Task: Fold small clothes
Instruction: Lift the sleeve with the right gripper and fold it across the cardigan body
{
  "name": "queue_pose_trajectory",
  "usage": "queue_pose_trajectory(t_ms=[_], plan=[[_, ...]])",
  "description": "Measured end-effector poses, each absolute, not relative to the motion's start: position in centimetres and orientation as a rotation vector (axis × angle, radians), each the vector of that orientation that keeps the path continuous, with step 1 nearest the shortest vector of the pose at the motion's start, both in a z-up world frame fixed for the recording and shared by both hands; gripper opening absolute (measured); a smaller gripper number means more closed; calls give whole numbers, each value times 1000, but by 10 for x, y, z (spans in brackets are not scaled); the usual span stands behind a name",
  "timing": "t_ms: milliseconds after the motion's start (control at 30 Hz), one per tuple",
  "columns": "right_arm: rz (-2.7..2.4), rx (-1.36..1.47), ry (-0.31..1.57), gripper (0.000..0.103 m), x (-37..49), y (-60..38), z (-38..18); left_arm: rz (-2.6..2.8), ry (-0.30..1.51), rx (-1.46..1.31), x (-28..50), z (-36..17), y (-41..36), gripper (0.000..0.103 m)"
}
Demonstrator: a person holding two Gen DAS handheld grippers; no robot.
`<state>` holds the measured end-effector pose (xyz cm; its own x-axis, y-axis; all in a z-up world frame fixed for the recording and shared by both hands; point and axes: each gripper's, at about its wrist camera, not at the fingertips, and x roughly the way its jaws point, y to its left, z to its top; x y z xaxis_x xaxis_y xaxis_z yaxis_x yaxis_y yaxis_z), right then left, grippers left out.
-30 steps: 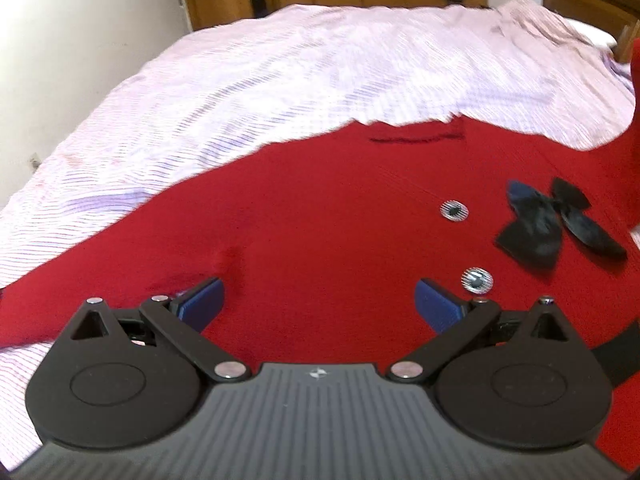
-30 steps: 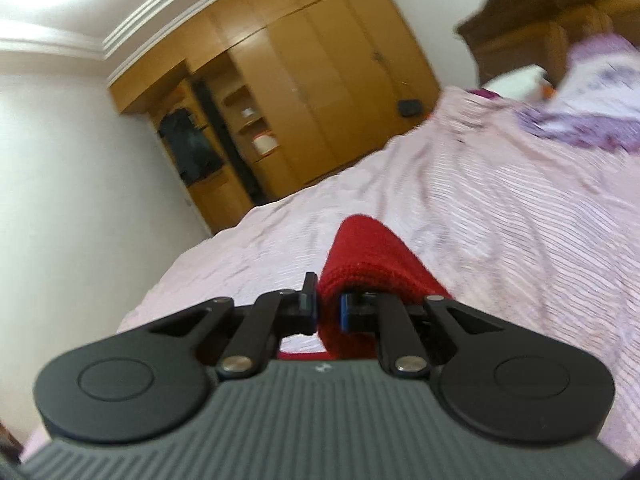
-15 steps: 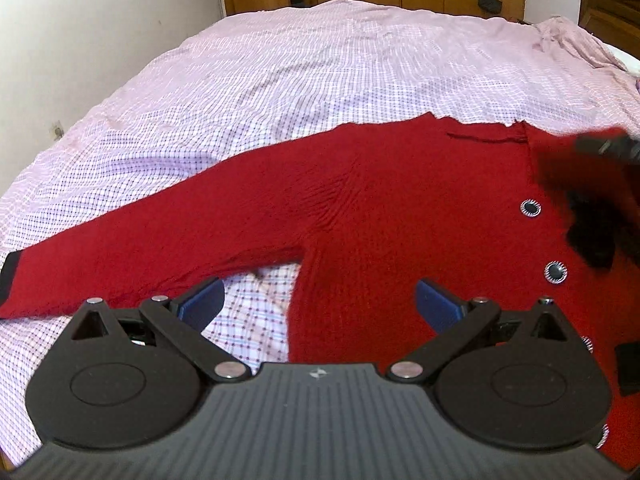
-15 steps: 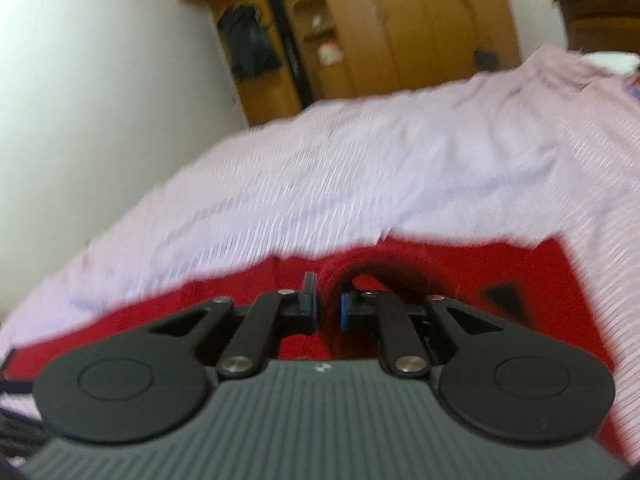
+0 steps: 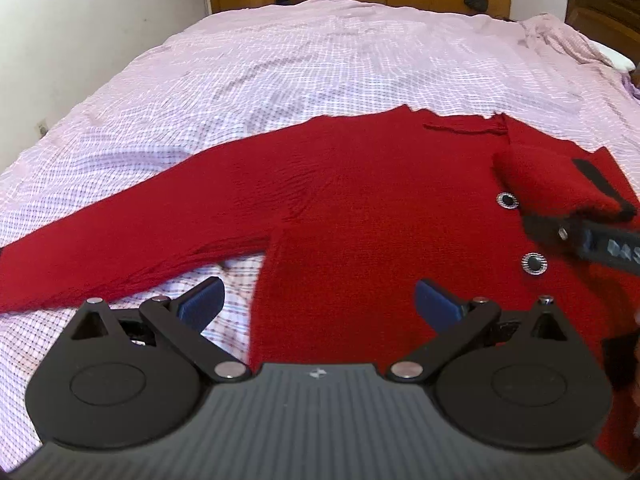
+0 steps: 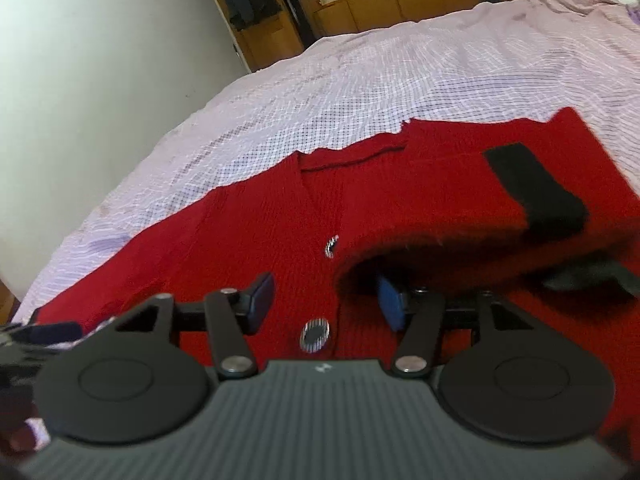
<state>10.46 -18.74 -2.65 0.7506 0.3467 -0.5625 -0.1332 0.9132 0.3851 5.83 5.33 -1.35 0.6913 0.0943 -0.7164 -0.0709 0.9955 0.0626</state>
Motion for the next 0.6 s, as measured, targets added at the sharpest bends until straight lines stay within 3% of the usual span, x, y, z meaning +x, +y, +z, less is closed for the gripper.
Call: queue_pose_trajectory(t_ms=[400,600], plan=[[191,420,588,61,45,-256,-4,-14,782,108,60,2,-7,103],[197,386,551,61,76,-283,13,-116,773,115,70,6,-45,102]])
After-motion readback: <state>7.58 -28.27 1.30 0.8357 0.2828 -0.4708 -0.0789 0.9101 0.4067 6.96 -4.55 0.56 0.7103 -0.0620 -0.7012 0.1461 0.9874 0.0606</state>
